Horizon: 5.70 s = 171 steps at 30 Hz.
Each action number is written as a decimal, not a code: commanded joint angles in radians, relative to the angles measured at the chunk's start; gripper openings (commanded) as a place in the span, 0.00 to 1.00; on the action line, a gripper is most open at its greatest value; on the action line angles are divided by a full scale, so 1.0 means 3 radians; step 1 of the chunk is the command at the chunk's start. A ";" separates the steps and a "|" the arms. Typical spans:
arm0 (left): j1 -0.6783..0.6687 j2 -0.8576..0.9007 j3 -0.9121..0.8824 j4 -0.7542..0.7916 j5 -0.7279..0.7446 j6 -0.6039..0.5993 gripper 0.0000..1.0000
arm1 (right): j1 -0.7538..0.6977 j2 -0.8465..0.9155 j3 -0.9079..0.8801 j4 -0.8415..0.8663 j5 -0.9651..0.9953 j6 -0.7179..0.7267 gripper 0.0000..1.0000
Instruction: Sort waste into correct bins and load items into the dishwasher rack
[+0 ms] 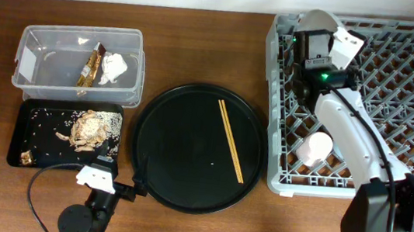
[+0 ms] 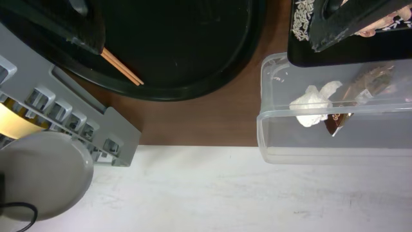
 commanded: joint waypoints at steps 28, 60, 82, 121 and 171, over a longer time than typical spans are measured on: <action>-0.0004 -0.0014 -0.0025 0.0004 0.0023 0.0042 0.99 | -0.1630 0.0591 0.0057 0.0590 -0.4027 0.0141 0.75; -0.0004 -0.0014 -0.0025 0.0004 0.0023 0.0042 0.99 | 0.0247 0.0398 0.0052 0.1723 0.0960 -0.3544 0.43; -0.0004 -0.0014 -0.0025 0.0004 0.0023 0.0042 0.99 | 0.1188 0.0231 -0.1010 -0.0468 -0.3168 -0.0767 0.27; -0.0004 -0.0014 -0.0025 0.0004 0.0023 0.0042 0.99 | 0.1181 -0.0106 -0.0807 -0.0549 -0.2828 -0.0947 0.04; -0.0004 -0.0014 -0.0025 0.0004 0.0023 0.0042 0.99 | 0.0622 -0.1696 -0.0596 -0.0980 -0.2154 -0.0933 0.59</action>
